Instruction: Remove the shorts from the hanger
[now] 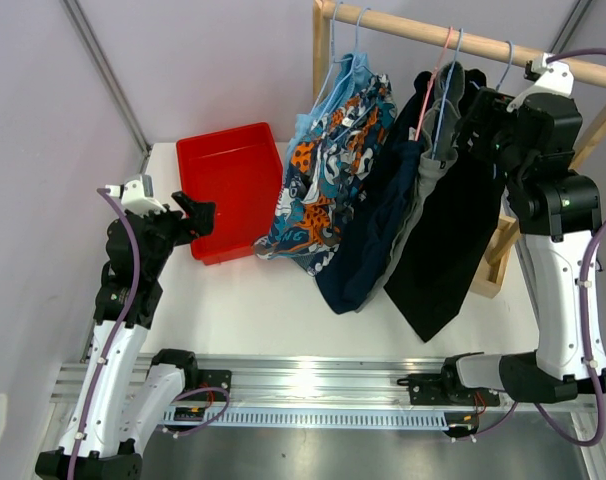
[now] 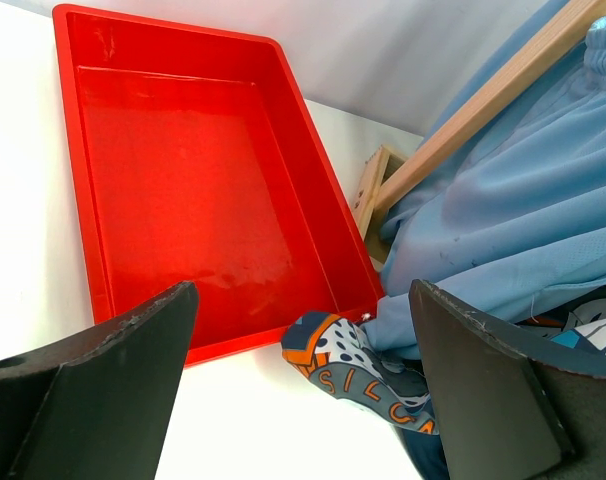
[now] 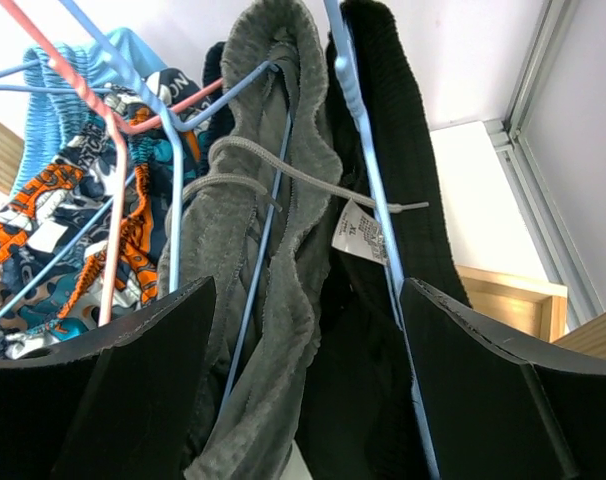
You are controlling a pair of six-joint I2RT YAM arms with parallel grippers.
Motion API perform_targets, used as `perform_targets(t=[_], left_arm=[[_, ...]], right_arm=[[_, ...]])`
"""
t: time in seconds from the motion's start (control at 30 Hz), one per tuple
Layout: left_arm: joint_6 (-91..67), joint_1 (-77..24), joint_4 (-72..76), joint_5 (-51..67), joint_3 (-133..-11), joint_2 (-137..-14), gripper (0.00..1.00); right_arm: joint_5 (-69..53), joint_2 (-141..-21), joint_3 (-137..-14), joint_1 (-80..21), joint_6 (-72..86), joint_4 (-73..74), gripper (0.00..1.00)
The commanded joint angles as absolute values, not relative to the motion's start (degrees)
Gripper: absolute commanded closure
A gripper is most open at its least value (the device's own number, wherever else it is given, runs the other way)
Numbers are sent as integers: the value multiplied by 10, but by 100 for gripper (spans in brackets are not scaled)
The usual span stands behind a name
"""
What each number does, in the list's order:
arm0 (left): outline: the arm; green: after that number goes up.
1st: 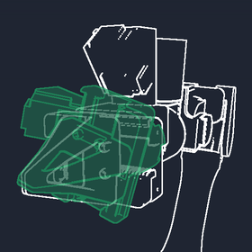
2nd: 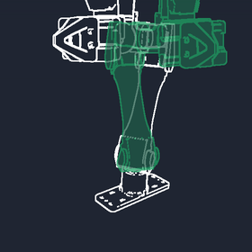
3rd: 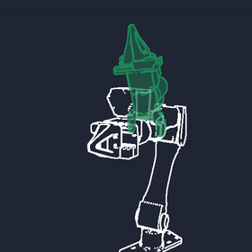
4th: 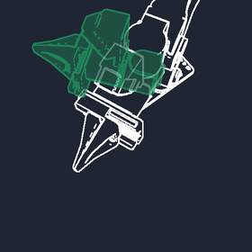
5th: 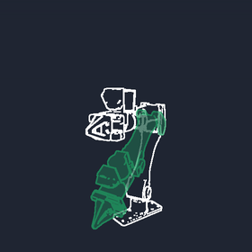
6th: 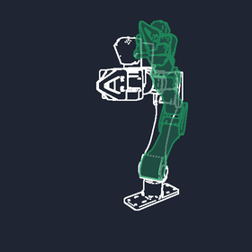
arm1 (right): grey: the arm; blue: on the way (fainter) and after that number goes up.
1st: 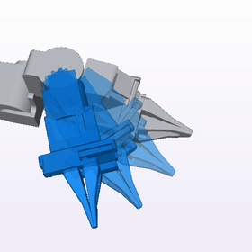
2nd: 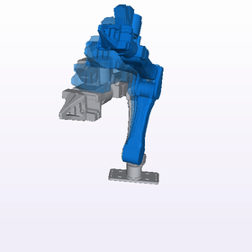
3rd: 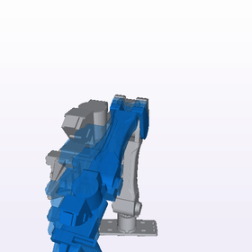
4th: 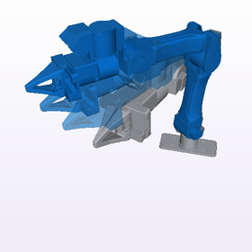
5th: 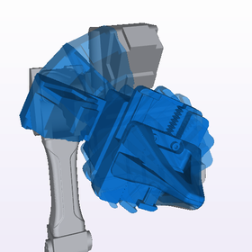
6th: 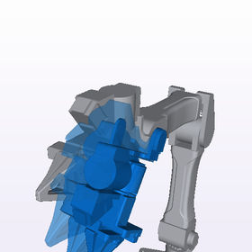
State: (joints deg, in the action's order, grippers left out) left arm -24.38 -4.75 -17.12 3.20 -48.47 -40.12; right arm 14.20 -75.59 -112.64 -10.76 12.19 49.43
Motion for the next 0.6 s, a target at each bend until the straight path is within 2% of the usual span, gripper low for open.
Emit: perform_targets(t=[0.0, 0.57], left_arm=[[-236, -50, -157, 38, -485, -402, 7], [-235, -50, -159, 37, -484, -399, 7]], right_arm=[[139, -721, -1125, -109, 120, 461, 18], [141, -729, -1092, -109, 112, 446, 18]])
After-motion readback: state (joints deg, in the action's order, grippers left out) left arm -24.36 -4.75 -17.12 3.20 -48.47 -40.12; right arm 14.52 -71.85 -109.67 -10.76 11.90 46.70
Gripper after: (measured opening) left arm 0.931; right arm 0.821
